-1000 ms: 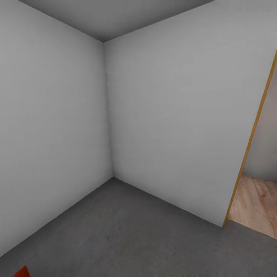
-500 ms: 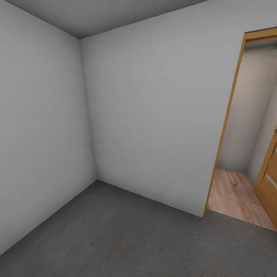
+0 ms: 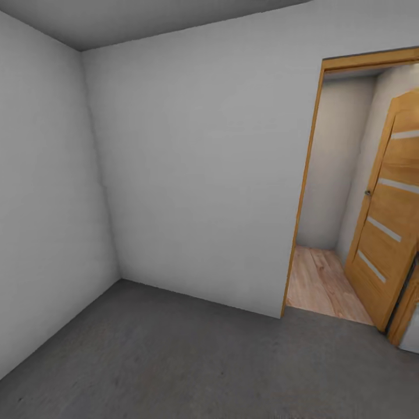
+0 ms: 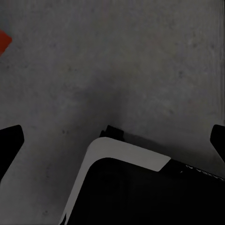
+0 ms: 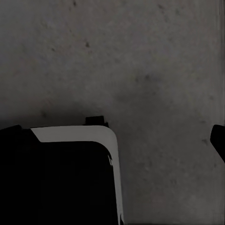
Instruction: Move the two storage containers from the living room to the garage. In the garage, place one container on the floor and stack the other container on top of it (either order is fine).
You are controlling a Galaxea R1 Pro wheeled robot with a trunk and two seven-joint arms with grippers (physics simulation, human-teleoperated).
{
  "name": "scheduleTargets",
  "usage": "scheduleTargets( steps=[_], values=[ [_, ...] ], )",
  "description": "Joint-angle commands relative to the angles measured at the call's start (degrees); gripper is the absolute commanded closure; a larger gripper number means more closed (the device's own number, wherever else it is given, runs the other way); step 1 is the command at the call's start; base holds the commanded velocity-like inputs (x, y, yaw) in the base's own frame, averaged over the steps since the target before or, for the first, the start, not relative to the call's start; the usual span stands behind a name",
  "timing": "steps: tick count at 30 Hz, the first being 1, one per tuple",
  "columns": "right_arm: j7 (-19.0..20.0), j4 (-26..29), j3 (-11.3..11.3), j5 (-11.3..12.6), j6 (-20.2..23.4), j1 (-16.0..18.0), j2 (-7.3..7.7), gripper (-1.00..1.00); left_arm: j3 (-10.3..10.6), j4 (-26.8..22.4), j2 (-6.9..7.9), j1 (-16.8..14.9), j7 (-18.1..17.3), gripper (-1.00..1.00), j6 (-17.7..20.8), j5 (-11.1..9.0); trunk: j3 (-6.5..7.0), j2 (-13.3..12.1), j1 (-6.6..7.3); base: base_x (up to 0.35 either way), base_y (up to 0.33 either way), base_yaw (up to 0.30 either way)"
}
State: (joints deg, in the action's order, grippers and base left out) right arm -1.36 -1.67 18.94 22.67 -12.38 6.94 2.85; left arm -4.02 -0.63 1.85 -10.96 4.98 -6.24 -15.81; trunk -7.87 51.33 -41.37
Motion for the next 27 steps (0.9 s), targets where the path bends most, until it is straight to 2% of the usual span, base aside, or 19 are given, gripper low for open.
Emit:
scheduleTargets(
  steps=[1,27],
  values=[
    [-0.04,-0.18,0.48,0.39,-0.28,0.09,-0.02,-1.0,-0.37,0.02,0.0,-0.03,0.03,-1.0,-0.17,-0.01,-0.08,0.06,-0.01,0.0,0.0,-0.3],
    [0.03,-0.18,0.48,0.4,-0.28,0.09,0.05,-1.0,-0.9,0.25,-0.12,-0.03,0.03,-1.0,-0.09,-0.4,-0.08,0.06,-0.01,0.0,0.0,-0.3]
  ],
)
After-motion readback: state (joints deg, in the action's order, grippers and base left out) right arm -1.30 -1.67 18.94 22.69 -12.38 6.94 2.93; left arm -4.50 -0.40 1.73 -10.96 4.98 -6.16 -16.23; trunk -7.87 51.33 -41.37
